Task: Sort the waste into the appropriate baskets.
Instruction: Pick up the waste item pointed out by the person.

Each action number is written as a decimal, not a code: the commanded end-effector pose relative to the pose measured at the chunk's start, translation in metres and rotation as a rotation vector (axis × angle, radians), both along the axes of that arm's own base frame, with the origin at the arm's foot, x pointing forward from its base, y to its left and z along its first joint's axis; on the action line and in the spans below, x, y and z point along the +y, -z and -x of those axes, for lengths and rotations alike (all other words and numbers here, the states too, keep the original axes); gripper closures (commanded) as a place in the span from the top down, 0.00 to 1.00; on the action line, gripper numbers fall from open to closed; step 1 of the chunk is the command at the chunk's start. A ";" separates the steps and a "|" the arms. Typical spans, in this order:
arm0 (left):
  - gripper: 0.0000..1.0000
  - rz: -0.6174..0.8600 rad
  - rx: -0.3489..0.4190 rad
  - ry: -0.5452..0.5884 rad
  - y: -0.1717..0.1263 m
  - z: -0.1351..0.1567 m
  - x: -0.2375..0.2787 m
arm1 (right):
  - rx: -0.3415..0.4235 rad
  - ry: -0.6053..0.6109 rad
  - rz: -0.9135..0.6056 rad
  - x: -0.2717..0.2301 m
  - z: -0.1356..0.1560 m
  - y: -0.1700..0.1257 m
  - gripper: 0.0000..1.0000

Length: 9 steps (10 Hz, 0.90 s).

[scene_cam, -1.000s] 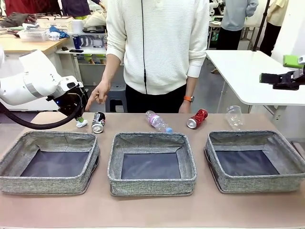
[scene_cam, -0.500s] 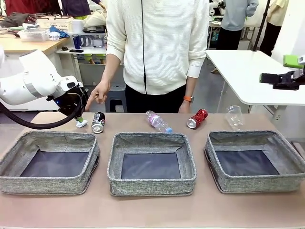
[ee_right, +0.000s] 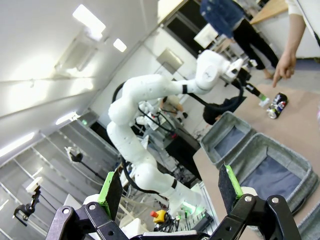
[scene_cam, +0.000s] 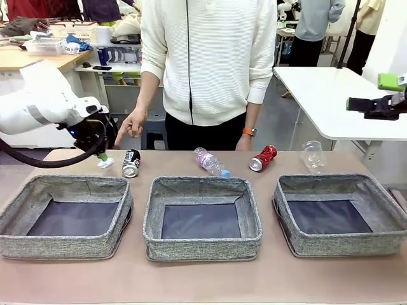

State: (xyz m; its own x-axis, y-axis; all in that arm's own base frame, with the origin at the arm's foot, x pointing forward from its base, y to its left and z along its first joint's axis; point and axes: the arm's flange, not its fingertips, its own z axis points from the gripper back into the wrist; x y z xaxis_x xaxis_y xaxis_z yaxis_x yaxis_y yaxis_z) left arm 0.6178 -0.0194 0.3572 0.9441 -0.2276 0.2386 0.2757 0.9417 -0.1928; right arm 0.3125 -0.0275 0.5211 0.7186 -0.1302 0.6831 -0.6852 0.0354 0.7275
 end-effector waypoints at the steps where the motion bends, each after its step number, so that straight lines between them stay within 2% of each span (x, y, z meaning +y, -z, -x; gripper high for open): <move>1: 0.00 -0.072 0.037 -0.039 -0.078 0.071 0.014 | -0.031 0.002 -0.017 0.002 -0.004 -0.002 1.00; 2: 0.00 -0.034 -0.026 -0.042 -0.124 0.098 0.024 | -0.031 0.002 -0.017 0.002 -0.004 -0.002 1.00; 3: 0.00 0.051 0.001 0.039 -0.167 0.125 0.027 | -0.031 0.002 -0.017 0.002 -0.004 -0.002 1.00; 4: 0.00 0.044 -0.050 -0.067 -0.205 0.154 0.018 | -0.031 0.002 -0.017 0.002 -0.004 -0.002 1.00; 5: 0.00 0.080 -0.025 0.027 -0.233 0.184 0.008 | -0.031 0.002 -0.017 0.002 -0.004 -0.002 1.00; 7: 0.00 0.098 -0.125 0.094 -0.267 0.228 -0.010 | -0.031 0.002 -0.017 0.002 -0.004 -0.002 1.00; 8: 0.00 0.090 -0.172 0.131 -0.264 0.232 -0.010 | -0.031 0.002 -0.017 0.002 -0.004 -0.002 1.00; 9: 0.00 0.063 -0.091 0.076 -0.279 0.223 -0.005 | -0.031 0.002 -0.017 0.002 -0.004 -0.002 1.00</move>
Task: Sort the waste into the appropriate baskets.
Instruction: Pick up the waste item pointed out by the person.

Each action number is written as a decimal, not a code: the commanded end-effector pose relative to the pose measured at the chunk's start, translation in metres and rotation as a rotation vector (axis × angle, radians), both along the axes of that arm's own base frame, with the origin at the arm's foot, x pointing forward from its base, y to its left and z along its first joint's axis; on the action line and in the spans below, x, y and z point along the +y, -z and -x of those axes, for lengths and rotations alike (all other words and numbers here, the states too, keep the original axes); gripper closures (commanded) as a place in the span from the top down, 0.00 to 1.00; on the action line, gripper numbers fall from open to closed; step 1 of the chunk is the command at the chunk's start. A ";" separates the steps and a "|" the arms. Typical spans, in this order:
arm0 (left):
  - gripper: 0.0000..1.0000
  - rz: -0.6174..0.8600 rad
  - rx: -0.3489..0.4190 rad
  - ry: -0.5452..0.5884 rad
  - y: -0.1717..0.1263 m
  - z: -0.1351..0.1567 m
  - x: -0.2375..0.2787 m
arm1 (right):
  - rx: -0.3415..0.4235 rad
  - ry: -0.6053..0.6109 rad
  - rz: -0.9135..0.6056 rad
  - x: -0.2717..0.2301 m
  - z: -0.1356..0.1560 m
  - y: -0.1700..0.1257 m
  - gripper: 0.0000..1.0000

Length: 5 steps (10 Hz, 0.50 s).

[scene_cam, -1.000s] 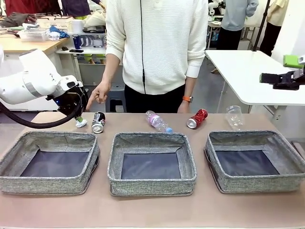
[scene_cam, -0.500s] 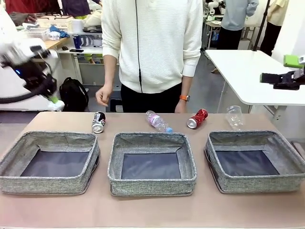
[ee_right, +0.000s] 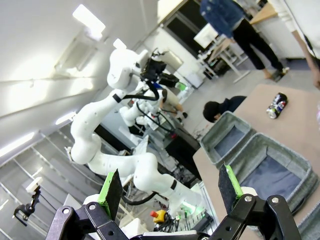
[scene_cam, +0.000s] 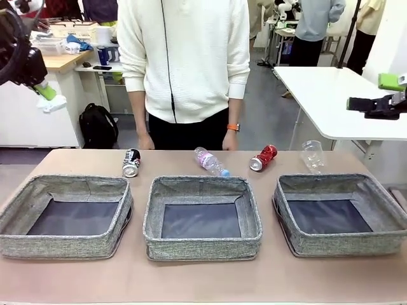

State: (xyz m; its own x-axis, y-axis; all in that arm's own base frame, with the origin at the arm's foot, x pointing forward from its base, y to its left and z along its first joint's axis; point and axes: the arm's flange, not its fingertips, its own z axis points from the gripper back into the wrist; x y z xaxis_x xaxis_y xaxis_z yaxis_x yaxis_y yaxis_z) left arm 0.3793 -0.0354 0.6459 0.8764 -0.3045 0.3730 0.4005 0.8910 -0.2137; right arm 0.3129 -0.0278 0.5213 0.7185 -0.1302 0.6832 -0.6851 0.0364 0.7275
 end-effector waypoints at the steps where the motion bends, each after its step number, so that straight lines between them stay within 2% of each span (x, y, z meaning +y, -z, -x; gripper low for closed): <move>1: 0.00 -0.006 0.037 -0.031 0.010 -0.016 0.011 | -0.031 0.001 -0.018 0.002 -0.003 -0.002 1.00; 3: 0.00 -0.006 0.037 -0.031 0.010 -0.016 0.011 | -0.031 0.001 -0.018 0.002 -0.003 -0.002 1.00; 4: 0.09 0.001 0.028 -0.014 0.011 -0.011 0.008 | -0.031 0.001 -0.018 0.002 -0.003 -0.002 1.00; 5: 0.09 -0.059 0.083 -0.041 0.010 -0.012 -0.022 | -0.031 0.001 -0.018 0.002 -0.003 -0.002 1.00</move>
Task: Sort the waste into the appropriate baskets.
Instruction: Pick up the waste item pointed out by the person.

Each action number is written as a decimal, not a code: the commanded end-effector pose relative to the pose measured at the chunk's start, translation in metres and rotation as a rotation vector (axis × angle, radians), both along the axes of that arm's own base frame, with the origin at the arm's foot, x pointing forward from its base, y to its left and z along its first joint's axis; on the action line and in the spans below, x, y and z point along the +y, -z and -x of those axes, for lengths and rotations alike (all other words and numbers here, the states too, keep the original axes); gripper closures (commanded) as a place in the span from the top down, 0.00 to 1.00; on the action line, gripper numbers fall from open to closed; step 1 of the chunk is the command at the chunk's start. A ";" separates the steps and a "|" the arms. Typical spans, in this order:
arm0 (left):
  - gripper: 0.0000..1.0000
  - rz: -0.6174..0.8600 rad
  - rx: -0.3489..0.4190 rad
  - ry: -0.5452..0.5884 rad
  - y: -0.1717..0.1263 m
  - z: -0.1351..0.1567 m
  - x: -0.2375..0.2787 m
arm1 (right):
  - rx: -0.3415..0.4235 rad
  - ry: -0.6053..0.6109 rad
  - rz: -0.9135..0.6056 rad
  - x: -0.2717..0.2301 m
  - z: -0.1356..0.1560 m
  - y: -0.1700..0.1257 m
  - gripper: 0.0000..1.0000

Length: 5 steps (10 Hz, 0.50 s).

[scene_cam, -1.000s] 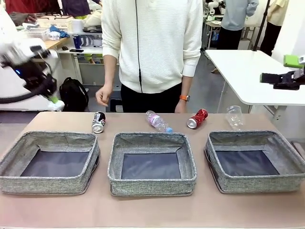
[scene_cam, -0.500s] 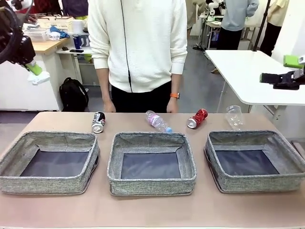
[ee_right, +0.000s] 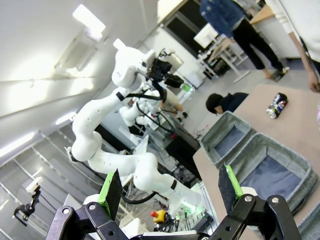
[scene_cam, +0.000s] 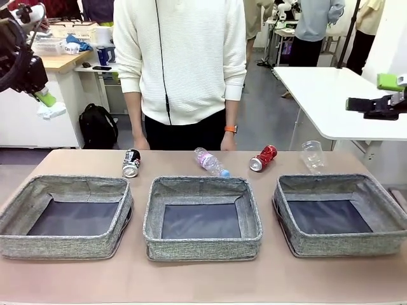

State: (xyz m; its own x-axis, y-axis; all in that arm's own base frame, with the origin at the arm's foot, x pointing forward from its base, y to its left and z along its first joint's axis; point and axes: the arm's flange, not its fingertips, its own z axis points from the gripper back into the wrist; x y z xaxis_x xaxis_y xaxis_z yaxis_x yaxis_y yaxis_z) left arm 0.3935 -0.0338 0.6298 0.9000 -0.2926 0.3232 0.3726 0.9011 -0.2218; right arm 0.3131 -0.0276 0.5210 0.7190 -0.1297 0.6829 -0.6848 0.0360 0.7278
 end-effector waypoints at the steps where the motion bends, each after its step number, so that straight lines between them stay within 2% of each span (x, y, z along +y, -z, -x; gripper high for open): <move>1: 0.09 -0.037 0.042 -0.047 -0.026 0.002 -0.062 | -0.032 0.001 -0.018 0.002 -0.003 -0.002 1.00; 2: 0.09 -0.059 0.188 -0.254 -0.053 -0.004 -0.122 | -0.032 0.001 -0.018 0.002 -0.003 -0.002 1.00; 3: 0.09 -0.104 0.181 -0.262 -0.067 0.000 -0.170 | -0.032 0.001 -0.018 0.002 -0.003 -0.002 1.00; 5: 0.09 -0.239 0.246 -0.291 -0.097 0.010 -0.246 | -0.032 0.001 -0.018 0.002 -0.003 -0.002 1.00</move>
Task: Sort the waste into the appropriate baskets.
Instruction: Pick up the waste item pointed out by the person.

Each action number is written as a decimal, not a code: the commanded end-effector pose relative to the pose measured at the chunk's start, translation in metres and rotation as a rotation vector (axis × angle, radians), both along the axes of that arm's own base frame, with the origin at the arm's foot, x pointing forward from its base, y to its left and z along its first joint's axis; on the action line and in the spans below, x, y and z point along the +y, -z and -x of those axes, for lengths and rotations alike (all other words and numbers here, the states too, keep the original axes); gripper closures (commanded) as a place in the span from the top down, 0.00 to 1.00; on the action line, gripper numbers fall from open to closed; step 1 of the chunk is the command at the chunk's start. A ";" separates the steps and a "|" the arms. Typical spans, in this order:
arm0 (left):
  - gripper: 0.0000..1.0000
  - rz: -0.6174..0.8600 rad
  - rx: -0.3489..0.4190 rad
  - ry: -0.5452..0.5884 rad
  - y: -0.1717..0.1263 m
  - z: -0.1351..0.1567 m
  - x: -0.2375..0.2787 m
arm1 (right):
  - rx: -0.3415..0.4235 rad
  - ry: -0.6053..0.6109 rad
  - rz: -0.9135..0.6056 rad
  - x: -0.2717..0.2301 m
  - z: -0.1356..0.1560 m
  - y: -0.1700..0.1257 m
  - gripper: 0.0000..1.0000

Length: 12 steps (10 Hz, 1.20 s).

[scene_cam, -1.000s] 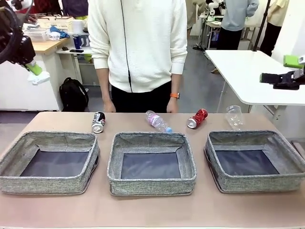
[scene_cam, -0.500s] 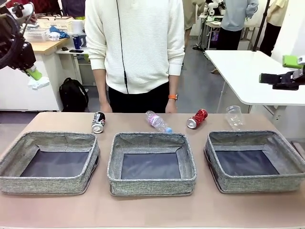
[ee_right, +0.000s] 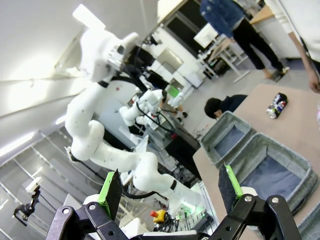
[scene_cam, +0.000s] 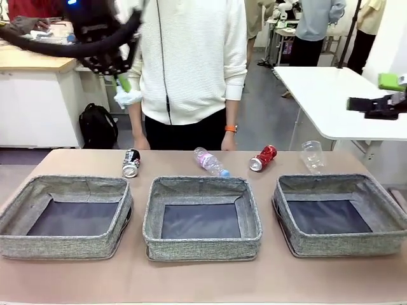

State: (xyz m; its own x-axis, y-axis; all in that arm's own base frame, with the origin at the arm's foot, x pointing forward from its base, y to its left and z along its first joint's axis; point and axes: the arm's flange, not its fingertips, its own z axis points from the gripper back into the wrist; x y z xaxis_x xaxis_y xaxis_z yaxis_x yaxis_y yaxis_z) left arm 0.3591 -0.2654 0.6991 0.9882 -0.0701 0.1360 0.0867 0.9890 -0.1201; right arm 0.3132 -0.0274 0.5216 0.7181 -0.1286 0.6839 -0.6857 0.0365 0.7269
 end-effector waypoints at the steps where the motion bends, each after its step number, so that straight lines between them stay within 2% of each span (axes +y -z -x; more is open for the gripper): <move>1: 0.09 -0.110 0.112 0.005 -0.041 -0.020 -0.040 | -0.030 0.002 -0.019 0.001 -0.003 -0.001 1.00; 3: 0.09 -0.197 0.120 -0.066 -0.073 -0.020 -0.096 | -0.030 0.002 -0.019 0.001 -0.003 -0.001 1.00; 5: 0.09 -0.217 0.115 -0.050 -0.088 -0.029 -0.127 | -0.030 0.002 -0.019 0.001 -0.003 -0.001 1.00; 9: 0.09 -0.094 0.137 -0.036 -0.120 -0.038 -0.143 | -0.030 0.002 -0.019 0.001 -0.003 -0.001 1.00; 12: 0.09 -0.060 0.098 -0.070 -0.120 -0.043 -0.145 | -0.030 0.002 -0.019 0.001 -0.003 -0.001 1.00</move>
State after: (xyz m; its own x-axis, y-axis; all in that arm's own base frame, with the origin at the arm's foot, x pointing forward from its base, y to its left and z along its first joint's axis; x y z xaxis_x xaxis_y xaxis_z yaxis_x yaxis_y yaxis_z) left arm 0.3847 -0.3893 0.7868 0.9986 -0.0455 0.0274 0.0472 0.9970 -0.0615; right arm 0.3133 -0.0273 0.5216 0.7182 -0.1290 0.6838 -0.6857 0.0357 0.7270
